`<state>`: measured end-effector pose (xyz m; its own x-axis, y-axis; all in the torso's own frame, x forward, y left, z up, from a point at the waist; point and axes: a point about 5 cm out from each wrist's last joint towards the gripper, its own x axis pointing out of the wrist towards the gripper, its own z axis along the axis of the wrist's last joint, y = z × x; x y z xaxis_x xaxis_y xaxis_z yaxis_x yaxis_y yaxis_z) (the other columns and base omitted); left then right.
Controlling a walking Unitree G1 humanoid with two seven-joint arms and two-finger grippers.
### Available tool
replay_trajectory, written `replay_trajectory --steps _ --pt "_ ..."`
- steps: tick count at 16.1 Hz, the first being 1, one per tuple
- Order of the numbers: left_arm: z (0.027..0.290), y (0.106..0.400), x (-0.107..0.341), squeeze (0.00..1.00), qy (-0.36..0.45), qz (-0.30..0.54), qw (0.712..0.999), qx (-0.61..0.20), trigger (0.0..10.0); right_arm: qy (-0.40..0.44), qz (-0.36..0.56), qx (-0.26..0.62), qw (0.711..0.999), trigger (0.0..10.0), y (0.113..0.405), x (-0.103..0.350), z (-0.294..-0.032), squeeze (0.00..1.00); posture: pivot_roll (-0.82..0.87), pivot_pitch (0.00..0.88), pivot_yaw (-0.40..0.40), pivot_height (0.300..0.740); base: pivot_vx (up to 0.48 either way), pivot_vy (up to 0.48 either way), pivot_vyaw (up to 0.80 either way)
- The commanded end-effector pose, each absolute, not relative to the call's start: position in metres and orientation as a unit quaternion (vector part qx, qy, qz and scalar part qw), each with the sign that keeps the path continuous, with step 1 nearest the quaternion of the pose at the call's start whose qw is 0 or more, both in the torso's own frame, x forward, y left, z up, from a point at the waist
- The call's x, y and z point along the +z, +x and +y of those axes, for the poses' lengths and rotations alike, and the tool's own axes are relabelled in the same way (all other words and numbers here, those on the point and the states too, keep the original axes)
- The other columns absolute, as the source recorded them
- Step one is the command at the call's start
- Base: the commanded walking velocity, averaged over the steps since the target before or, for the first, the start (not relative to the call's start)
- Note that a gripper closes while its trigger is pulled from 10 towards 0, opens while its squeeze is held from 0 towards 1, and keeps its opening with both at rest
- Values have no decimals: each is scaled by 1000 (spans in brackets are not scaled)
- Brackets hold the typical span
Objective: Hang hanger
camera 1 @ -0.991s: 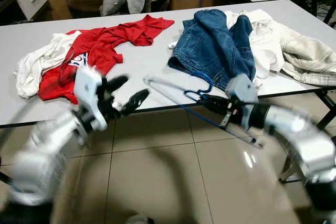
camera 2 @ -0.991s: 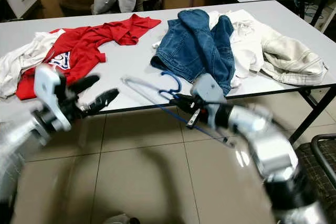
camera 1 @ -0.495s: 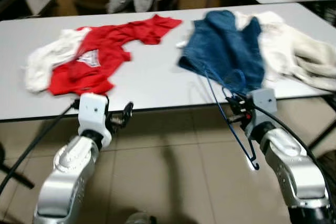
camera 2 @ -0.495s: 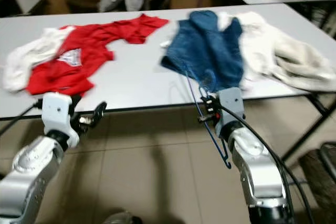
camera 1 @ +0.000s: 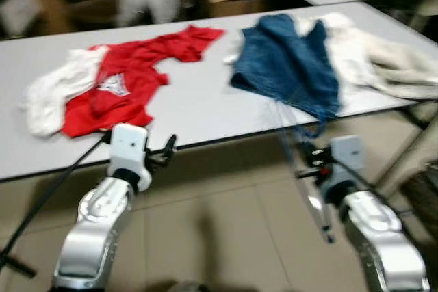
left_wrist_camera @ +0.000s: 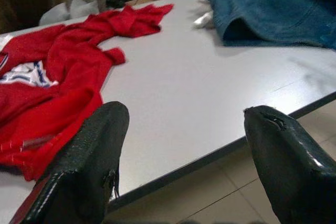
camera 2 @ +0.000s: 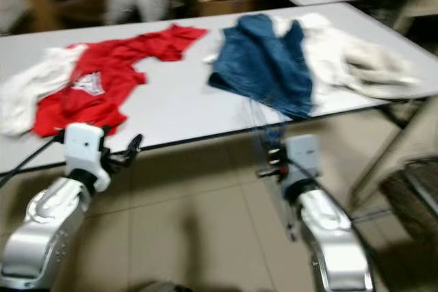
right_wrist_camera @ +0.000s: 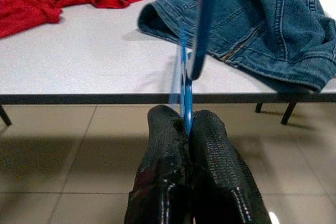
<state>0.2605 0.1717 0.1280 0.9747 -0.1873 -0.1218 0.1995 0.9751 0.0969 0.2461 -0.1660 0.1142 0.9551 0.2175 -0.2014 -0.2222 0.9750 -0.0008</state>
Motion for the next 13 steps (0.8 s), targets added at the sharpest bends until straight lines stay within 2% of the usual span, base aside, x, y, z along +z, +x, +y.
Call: replay_trajectory --steps 1,5,8,10,11,13 --pt "171 260 132 0 57 45 993 -96 10000 -14 85 125 988 10000 252 122 -163 0 -63 12 68 740 0 345 0" --pt "174 254 128 0 55 49 994 -84 10000 -24 78 149 985 10000 256 127 -158 0 -63 11 48 740 0 350 0" --pt "174 253 122 0 39 53 996 -67 10000 -65 84 166 980 10000 257 130 -159 0 -108 23 37 740 0 351 0" --pt "170 253 121 0 25 48 997 -62 10000 -32 80 173 981 10000 254 136 -163 0 -126 31 24 740 0 324 0" --pt "167 252 122 0 6 37 997 -62 10000 9 74 175 982 10000 255 140 -164 0 -126 34 15 740 0 0 0" --pt "160 249 126 0 -7 25 998 -60 10000 23 65 183 981 10000 257 144 -165 0 -106 39 -13 740 0 0 0"
